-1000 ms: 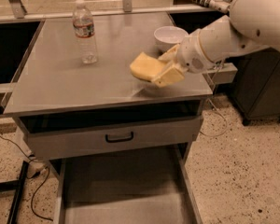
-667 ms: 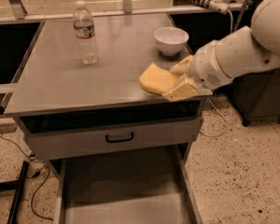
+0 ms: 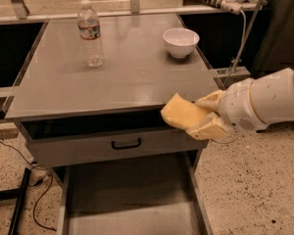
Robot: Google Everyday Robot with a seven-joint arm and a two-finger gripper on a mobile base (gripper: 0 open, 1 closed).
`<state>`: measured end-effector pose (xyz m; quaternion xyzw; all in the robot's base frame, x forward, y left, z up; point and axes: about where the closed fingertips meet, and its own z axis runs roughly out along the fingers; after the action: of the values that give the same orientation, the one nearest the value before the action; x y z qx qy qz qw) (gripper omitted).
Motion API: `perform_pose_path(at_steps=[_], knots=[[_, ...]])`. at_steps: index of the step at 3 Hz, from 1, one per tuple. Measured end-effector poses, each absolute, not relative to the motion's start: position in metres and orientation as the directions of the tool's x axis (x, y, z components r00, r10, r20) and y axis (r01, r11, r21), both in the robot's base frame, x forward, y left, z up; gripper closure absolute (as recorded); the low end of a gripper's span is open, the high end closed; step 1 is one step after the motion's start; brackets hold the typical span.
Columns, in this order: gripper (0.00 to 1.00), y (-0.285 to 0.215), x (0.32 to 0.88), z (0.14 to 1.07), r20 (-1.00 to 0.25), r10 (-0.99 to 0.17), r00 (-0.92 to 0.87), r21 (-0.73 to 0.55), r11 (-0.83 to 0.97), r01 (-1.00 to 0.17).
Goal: Place sponge into middle drawer
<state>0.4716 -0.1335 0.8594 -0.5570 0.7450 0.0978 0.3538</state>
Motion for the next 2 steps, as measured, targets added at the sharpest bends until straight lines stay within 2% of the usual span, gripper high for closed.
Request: perform_pose_path(at_steps=[1, 2], knots=[[1.00, -0.1463, 0.4559, 0.8051, -0.627, -0.741, -0.239, -0.162, 0.425, -0.891], [1.00, -0.1463, 0.4559, 0.8051, -0.627, -0.741, -0.239, -0.162, 0.425, -0.891]])
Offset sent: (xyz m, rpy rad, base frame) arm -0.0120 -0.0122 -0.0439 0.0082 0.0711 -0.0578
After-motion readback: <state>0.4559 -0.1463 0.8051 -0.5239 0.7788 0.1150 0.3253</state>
